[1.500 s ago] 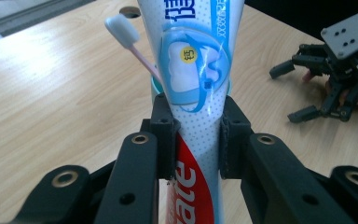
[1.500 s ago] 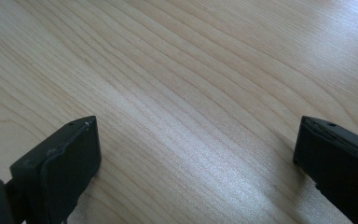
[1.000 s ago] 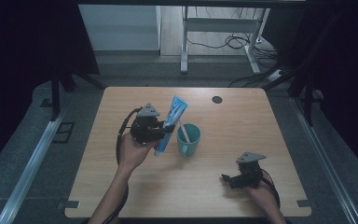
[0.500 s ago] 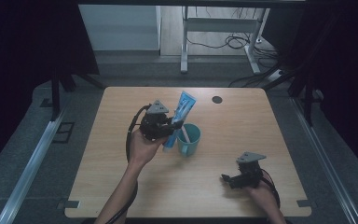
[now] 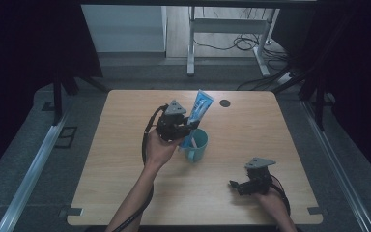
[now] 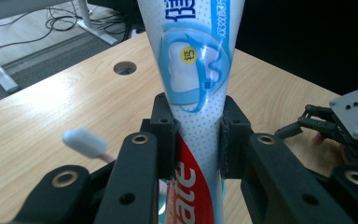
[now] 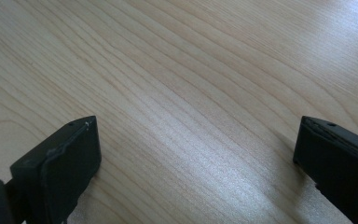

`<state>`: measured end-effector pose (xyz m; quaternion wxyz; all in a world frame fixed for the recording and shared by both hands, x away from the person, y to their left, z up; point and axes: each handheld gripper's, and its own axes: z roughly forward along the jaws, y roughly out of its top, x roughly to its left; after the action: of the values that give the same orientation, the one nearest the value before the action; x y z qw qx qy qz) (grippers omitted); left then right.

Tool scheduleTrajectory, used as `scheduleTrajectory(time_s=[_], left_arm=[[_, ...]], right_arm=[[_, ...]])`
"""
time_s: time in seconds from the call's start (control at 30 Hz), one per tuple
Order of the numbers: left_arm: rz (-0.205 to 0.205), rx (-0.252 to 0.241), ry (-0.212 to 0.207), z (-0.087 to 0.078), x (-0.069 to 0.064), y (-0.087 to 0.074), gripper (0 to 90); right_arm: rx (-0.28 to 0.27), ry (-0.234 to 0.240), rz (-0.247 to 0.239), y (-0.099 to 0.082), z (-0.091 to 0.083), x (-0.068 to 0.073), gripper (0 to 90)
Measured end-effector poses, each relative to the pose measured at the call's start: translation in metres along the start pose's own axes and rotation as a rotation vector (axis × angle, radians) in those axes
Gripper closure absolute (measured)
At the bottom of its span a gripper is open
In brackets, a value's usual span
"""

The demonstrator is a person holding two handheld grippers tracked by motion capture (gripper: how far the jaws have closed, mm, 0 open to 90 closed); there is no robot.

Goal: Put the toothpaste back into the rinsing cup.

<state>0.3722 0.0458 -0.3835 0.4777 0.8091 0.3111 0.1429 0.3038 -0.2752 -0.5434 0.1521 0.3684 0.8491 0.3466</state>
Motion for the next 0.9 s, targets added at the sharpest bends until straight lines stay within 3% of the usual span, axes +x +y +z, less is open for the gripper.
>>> scheduleTrajectory(time_s=[0.57,0.9], left_arm=[[0.004,-0.038,0.027,0.018,-0.002,0.014,72.4],[-0.001,-0.048,0.037,0.034,-0.002,0.010,72.4]], right_arm=[[-0.001,-0.001,0.000,0.000,0.000,0.000,0.3],[0.000,-0.001,-0.001,0.000,0.000,0.000,0.3]])
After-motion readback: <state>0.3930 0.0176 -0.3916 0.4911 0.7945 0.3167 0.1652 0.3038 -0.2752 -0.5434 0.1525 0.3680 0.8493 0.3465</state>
